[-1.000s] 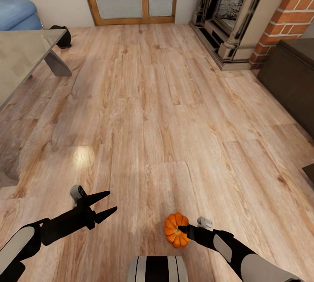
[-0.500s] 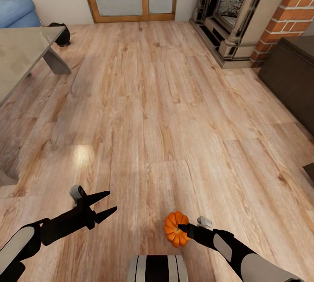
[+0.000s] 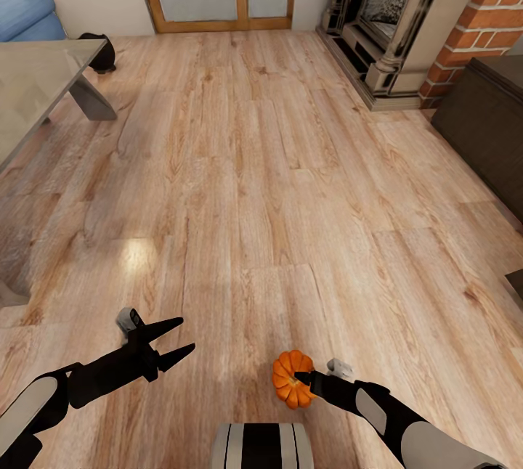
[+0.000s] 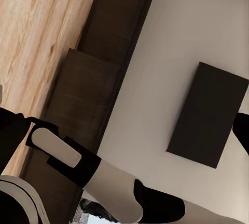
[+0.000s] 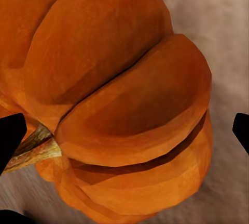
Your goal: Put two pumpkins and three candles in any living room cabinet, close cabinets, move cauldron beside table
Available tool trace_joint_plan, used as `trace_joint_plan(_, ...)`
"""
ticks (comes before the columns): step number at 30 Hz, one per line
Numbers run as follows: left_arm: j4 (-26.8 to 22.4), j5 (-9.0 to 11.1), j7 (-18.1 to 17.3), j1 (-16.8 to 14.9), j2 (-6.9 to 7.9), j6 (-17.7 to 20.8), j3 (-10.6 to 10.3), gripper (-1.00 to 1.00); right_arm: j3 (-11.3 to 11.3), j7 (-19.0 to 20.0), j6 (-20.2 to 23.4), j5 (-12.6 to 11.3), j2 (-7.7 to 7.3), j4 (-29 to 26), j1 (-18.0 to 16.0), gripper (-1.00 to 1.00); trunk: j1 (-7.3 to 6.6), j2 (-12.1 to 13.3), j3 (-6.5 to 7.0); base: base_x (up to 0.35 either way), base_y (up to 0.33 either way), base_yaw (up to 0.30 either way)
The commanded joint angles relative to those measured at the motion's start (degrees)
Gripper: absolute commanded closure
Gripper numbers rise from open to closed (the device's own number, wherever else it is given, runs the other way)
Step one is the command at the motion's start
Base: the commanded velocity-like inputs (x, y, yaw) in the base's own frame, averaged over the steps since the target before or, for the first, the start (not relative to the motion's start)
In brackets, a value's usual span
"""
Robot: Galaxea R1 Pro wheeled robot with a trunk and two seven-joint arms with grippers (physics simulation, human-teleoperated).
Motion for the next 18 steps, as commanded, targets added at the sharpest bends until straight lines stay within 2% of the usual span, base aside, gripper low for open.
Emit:
trace_joint_plan(1,0.04,-0.32,-0.48,-0.03,0.04,0.02,-0.06,-1.0,0.92,-2.27,0.09,0.68,-0.04,0.15,0.05,-1.0,0.01,0.0,-0.04,0.0,0.006,0.0)
trace_joint_plan(16,0.04,-0.32,-0.5,-0.04,0.04,0.02,-0.12,-1.0,1.01,-2.27,0.09,0.71,-0.04,0.06,0.05,-1.0,0.01,0.0,-0.04,0.0,0.017,0.0)
trace_joint_plan(17,0.04,-0.32,-0.49,-0.04,0.04,0.01,-0.12,-1.0,1.01,-2.27,0.09,0.71,-0.06,0.06,0.05,1.0,0.01,0.0,-0.04,0.0,0.0,0.0)
trace_joint_plan(18,0.04,-0.31,-0.49,-0.03,0.04,0.01,-0.12,-1.0,1.01,-2.27,0.09,0.71,-0.06,0.06,0.05,1.0,0.01,0.0,-0.04,0.0,0.0,0.0)
